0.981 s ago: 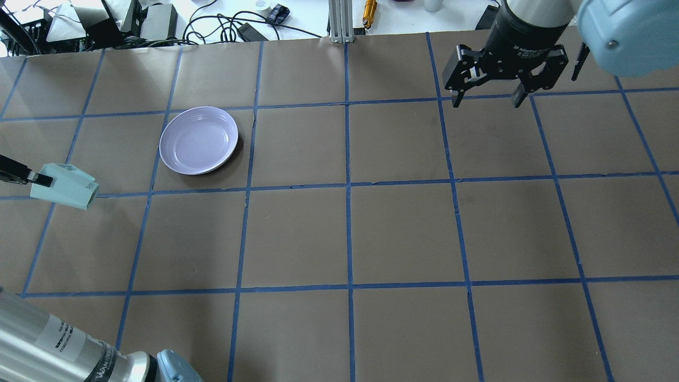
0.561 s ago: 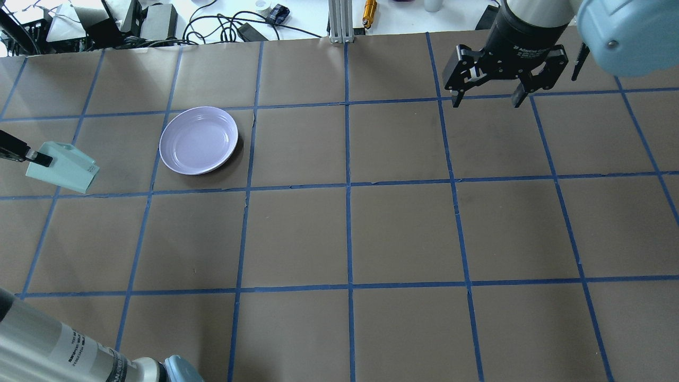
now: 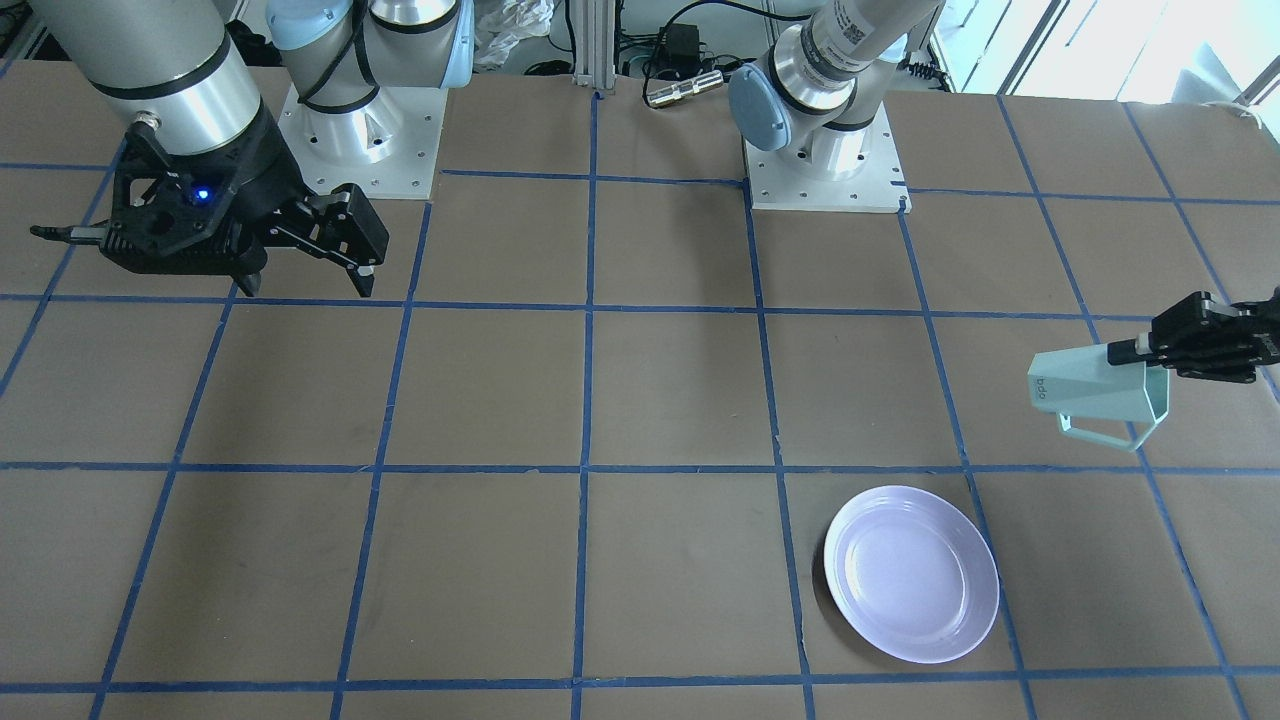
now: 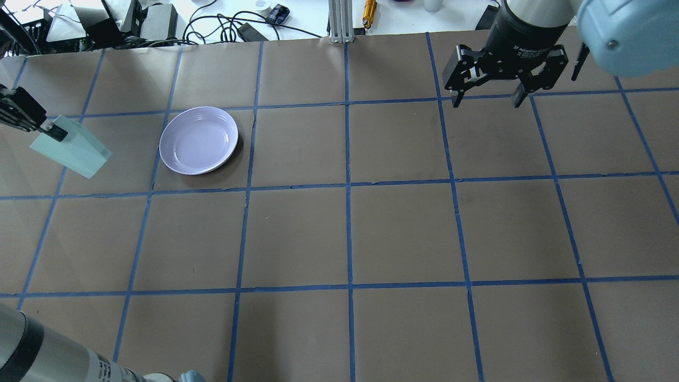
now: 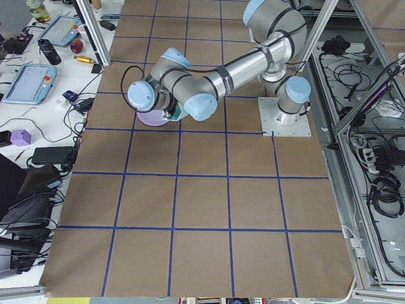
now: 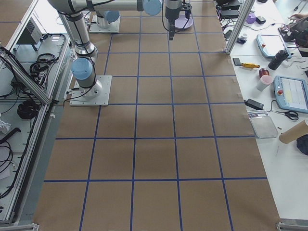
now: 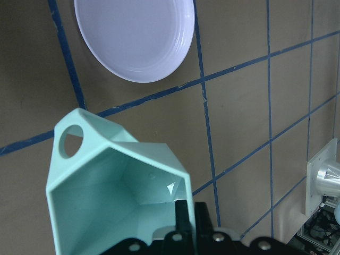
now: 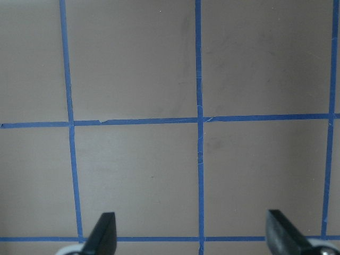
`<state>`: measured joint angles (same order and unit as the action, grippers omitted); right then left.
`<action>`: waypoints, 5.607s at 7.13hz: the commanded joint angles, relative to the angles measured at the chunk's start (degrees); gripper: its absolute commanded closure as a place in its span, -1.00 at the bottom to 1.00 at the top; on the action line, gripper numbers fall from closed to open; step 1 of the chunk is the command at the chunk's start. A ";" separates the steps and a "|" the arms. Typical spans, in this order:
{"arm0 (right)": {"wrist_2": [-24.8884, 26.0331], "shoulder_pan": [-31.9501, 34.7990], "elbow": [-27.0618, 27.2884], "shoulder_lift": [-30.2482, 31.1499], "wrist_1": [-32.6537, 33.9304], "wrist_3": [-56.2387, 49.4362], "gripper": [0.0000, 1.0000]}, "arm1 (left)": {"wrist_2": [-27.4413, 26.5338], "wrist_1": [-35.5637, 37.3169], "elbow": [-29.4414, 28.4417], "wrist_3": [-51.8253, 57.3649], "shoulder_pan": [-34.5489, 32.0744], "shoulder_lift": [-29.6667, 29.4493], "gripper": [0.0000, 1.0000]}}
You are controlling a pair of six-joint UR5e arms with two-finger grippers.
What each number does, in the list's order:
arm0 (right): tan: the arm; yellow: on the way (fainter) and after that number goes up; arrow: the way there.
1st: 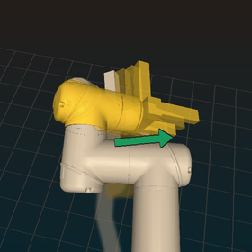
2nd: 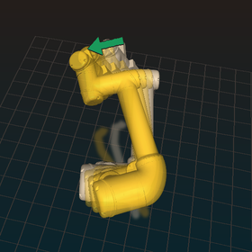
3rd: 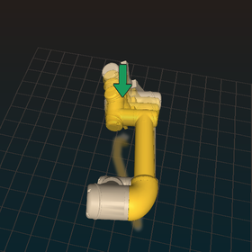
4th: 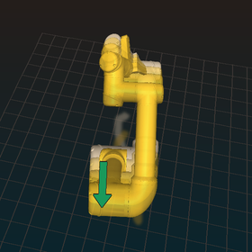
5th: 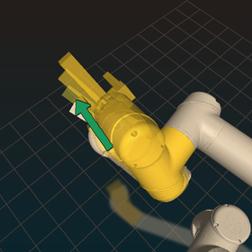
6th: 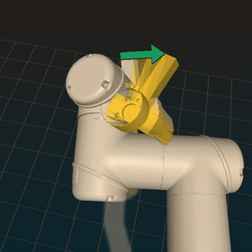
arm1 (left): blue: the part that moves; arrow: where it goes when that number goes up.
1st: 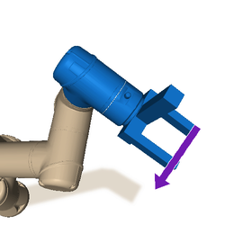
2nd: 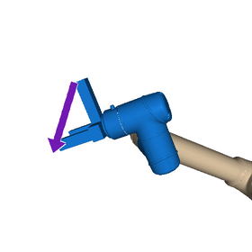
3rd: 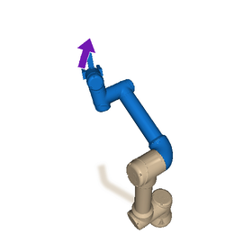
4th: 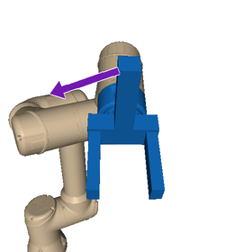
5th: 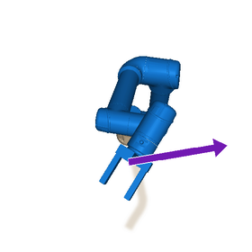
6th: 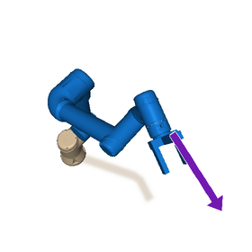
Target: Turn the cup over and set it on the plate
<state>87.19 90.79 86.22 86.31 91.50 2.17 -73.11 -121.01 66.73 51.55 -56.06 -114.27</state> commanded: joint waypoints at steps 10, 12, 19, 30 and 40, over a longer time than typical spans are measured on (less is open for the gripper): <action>0.00 0.00 0.00 0.00 0.00 -0.06 -1.00 | -14.77 33.43 10.86 -23.16 -22.16 2.12 1.00; 0.00 0.00 0.00 0.00 0.00 -0.06 -1.00 | -14.87 43.26 15.60 -20.63 -24.09 1.77 1.00; 0.00 0.00 0.00 0.00 0.00 -0.06 -1.00 | -17.59 59.47 24.31 -15.16 -25.68 -1.13 1.00; 0.00 0.00 0.00 0.00 0.00 -0.06 -1.00 | -17.24 48.99 22.50 -28.91 -28.91 7.63 -1.00; 0.00 0.00 0.00 0.00 0.00 -0.06 -1.00 | -17.59 26.97 23.09 -46.89 -33.33 25.58 -1.00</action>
<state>87.19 90.79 86.22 86.31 91.49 2.11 -90.82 -94.37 88.20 5.14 -89.27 -89.96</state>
